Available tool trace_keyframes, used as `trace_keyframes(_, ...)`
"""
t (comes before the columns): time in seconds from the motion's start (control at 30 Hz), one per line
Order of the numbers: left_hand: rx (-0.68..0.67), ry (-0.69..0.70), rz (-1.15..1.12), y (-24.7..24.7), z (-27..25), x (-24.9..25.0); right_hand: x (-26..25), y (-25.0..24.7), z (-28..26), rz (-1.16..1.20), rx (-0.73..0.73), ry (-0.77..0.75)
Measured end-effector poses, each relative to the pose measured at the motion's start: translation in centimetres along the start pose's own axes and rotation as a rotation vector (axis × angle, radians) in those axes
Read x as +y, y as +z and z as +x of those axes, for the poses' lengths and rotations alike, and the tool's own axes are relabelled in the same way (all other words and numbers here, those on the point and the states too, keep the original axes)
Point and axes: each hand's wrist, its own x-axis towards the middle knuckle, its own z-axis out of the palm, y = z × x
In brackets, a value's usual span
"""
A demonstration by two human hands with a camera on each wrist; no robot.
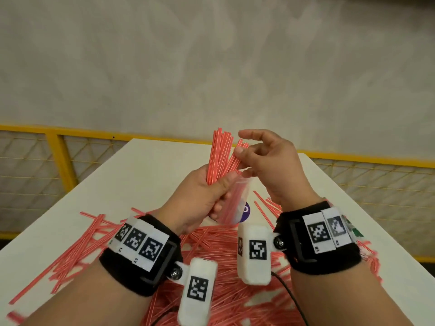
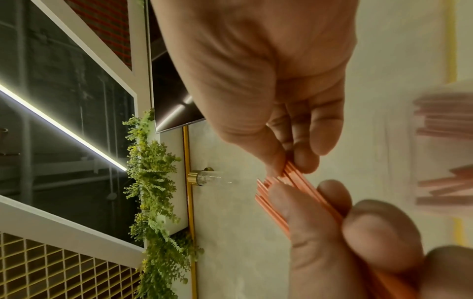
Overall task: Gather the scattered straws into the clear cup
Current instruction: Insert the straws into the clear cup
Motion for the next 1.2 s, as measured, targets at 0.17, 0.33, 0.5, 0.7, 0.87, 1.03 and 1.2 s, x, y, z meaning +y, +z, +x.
trace_keyframes(0.17,0.05,-0.009,-0.007,0.1,0.0,0.1,0.3,0.1,-0.2,0.042,0.034,0.054)
trace_keyframes(0.33,0.079,-0.009,0.048,0.3,-0.1,0.0,0.3,0.3,-0.4,0.072,0.044,0.088)
trace_keyframes(0.5,0.084,0.003,0.052,0.4,-0.3,0.1,0.1,0.5,-0.4,0.114,0.045,0.115)
trace_keyframes(0.7,0.096,0.029,0.082,0.4,-0.2,0.0,-0.2,0.6,-0.5,0.128,0.08,0.135)
trace_keyframes(0.87,0.103,0.038,0.056,0.4,-0.2,0.1,-0.3,0.2,-0.5,0.156,0.109,0.104)
trace_keyframes(1.03,0.225,0.03,0.051,-0.3,0.3,0.1,-0.2,-0.2,0.1,0.248,0.265,0.011)
trace_keyframes(1.2,0.351,-0.011,0.077,-1.0,0.8,-0.4,0.4,-1.3,0.6,0.268,0.504,-0.163)
